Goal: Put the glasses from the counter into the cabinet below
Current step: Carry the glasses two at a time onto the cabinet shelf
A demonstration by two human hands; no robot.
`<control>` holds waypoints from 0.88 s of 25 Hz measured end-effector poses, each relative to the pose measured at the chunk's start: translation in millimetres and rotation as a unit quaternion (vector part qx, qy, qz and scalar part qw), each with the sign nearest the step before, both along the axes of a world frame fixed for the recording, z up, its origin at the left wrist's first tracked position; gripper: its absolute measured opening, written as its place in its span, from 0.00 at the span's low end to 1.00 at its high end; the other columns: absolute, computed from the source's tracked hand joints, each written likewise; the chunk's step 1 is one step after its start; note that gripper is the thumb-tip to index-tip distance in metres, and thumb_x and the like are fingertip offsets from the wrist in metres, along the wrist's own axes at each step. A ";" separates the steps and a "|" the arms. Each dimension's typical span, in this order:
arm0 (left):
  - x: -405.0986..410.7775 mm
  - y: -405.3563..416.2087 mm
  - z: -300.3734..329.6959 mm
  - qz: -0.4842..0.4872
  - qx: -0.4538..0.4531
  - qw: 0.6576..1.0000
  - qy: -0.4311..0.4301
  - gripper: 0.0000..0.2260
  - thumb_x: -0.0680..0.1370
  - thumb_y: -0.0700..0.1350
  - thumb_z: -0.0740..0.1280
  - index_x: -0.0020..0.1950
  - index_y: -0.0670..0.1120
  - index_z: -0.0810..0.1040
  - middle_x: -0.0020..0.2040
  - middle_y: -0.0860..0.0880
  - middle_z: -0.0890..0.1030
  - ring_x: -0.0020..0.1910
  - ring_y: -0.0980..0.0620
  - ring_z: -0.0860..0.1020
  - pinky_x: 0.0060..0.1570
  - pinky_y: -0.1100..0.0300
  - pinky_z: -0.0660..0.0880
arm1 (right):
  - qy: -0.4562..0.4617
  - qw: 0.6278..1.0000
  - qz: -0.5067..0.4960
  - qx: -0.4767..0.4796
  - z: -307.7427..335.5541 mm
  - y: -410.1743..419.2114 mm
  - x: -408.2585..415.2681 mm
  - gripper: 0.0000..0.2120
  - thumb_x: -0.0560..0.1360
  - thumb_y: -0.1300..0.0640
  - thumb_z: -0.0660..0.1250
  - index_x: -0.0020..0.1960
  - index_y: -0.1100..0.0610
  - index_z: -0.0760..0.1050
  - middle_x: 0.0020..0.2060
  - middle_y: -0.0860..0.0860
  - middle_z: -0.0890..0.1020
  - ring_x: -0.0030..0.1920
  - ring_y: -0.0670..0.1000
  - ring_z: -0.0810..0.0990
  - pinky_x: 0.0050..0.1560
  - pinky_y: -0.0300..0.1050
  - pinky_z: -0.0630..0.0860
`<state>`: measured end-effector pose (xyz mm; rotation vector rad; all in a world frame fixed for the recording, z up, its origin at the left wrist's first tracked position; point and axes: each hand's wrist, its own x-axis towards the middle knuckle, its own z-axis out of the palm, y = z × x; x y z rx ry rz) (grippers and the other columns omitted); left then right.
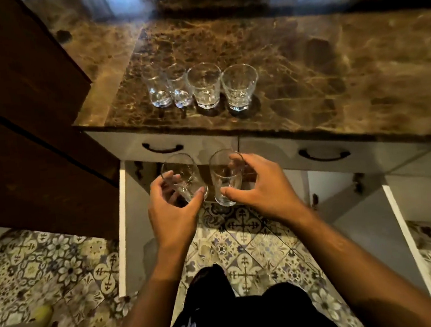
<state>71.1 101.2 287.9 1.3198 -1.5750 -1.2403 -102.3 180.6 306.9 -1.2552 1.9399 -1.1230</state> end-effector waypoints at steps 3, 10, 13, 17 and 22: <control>-5.9 11.6 -34.7 -0.047 0.020 0.999 -0.014 0.29 0.69 0.42 0.81 0.65 0.51 0.72 0.59 0.55 0.80 0.57 0.65 0.80 0.58 0.67 0.77 | -0.015 0.998 -0.056 0.033 -39.6 28.5 -7.7 0.31 0.67 0.48 0.80 0.68 0.48 0.75 0.57 0.42 0.80 0.57 0.39 0.79 0.61 0.39 0.78; -22.9 7.9 -134.8 -0.166 0.053 0.984 -0.044 0.28 0.68 0.45 0.82 0.63 0.54 0.72 0.60 0.54 0.80 0.60 0.59 0.80 0.62 0.60 0.77 | -0.078 0.981 -0.165 0.072 -125.9 60.2 -11.2 0.31 0.67 0.49 0.80 0.66 0.40 0.71 0.61 0.40 0.77 0.60 0.39 0.78 0.61 0.42 0.78; -30.7 1.8 -181.5 -0.208 0.078 0.974 -0.046 0.28 0.68 0.45 0.81 0.62 0.57 0.72 0.60 0.56 0.80 0.59 0.59 0.80 0.59 0.62 0.78 | -0.086 0.971 -0.203 0.087 -168.0 62.0 -11.0 0.31 0.67 0.52 0.80 0.66 0.41 0.72 0.61 0.42 0.78 0.60 0.41 0.79 0.64 0.46 0.79; -38.4 -1.5 -242.3 -0.253 0.086 0.962 -0.049 0.26 0.71 0.44 0.79 0.65 0.53 0.72 0.58 0.60 0.81 0.56 0.61 0.81 0.56 0.65 0.78 | -0.151 0.956 -0.233 0.098 -231.6 64.4 -16.4 0.31 0.70 0.57 0.78 0.69 0.47 0.72 0.57 0.39 0.81 0.57 0.36 0.81 0.61 0.39 0.79; -60.0 5.6 -325.9 -0.277 0.099 0.954 -0.063 0.26 0.72 0.49 0.78 0.64 0.62 0.70 0.60 0.61 0.79 0.59 0.62 0.79 0.61 0.59 0.78 | -0.145 0.950 -0.253 0.115 -320.2 75.4 -35.5 0.33 0.70 0.50 0.77 0.72 0.46 0.67 0.62 0.44 0.80 0.60 0.42 0.81 0.59 0.38 0.79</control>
